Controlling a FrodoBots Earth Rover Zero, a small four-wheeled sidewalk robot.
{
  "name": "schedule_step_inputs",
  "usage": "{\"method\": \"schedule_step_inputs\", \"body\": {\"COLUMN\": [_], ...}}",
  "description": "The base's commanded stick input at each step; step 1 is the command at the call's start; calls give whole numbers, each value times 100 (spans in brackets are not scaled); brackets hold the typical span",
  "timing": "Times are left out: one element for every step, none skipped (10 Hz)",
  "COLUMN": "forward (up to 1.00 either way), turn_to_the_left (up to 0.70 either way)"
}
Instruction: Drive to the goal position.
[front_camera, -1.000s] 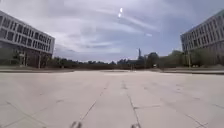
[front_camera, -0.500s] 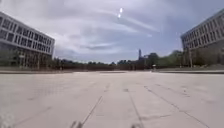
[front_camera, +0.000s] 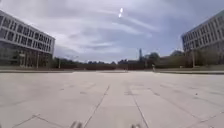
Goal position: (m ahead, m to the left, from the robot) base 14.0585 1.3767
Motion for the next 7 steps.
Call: {"method": "schedule_step_inputs", "body": {"forward": [70,70,70,70,70,70,70], "turn_to_the_left": [0,0,0,0,0,0,0]}}
